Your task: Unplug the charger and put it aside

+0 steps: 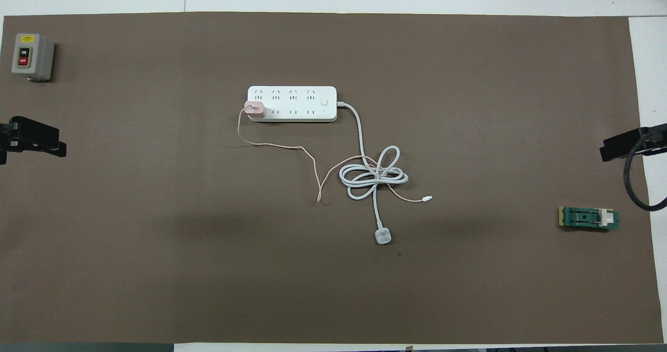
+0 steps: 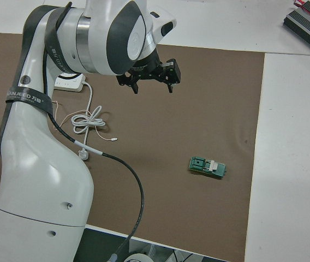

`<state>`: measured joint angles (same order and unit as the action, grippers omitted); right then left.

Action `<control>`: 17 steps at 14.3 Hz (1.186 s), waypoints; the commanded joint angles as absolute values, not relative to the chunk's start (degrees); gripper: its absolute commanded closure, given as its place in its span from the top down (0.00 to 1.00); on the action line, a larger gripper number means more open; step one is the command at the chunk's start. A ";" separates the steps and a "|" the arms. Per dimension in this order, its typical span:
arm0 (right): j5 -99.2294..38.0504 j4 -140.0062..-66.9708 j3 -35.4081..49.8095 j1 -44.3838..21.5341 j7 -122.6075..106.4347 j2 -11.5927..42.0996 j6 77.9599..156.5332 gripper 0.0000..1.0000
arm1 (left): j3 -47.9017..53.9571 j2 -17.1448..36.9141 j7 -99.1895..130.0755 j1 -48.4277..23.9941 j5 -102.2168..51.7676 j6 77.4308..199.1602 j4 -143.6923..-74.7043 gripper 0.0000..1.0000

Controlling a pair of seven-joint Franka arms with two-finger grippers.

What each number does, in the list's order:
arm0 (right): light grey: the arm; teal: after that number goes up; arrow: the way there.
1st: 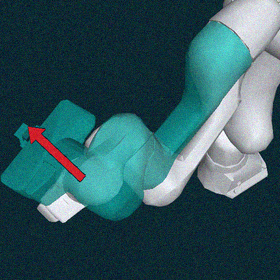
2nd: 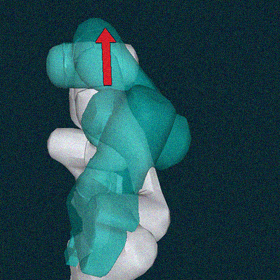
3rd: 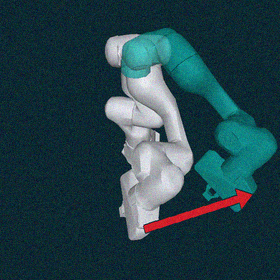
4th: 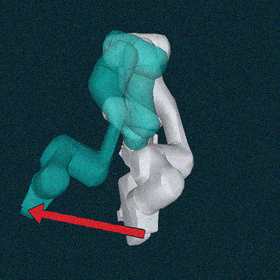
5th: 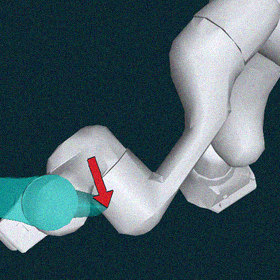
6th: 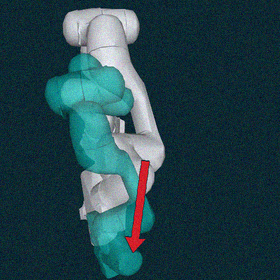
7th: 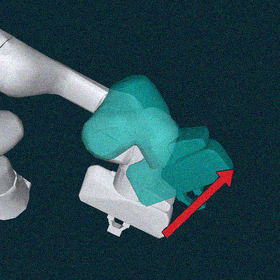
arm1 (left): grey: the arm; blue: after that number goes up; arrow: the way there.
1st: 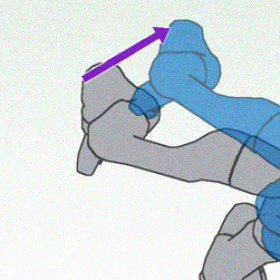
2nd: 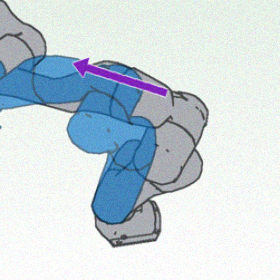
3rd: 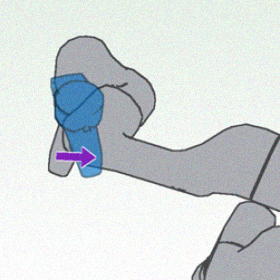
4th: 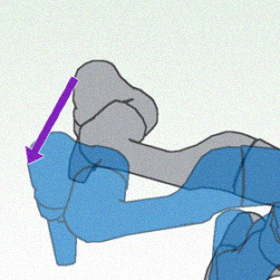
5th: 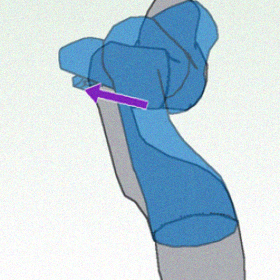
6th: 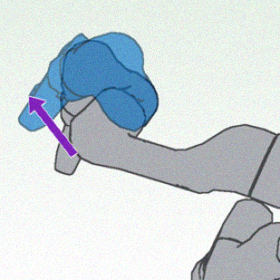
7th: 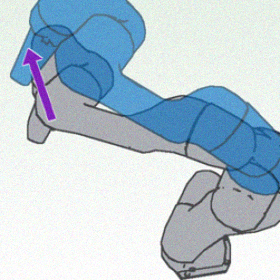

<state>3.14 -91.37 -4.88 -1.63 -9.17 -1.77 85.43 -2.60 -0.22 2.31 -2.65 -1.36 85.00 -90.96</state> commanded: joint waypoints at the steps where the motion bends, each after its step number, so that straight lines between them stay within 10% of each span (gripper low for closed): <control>1: 2.20 -91.85 -4.57 -0.09 -9.40 -2.55 84.99 1.00 | -2.81 0.09 2.29 -2.81 -1.49 84.37 -90.53 1.00; 17: -12.64 -96.59 -3.87 -7.19 28.62 2.53 91.48 1.00 | 3.08 2.54 36.18 -4.92 -2.19 85.51 -88.78 1.00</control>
<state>-9.09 -95.96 -3.91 -6.00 22.65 0.10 88.90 3.48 0.83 29.52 -3.56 -1.51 85.26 -90.92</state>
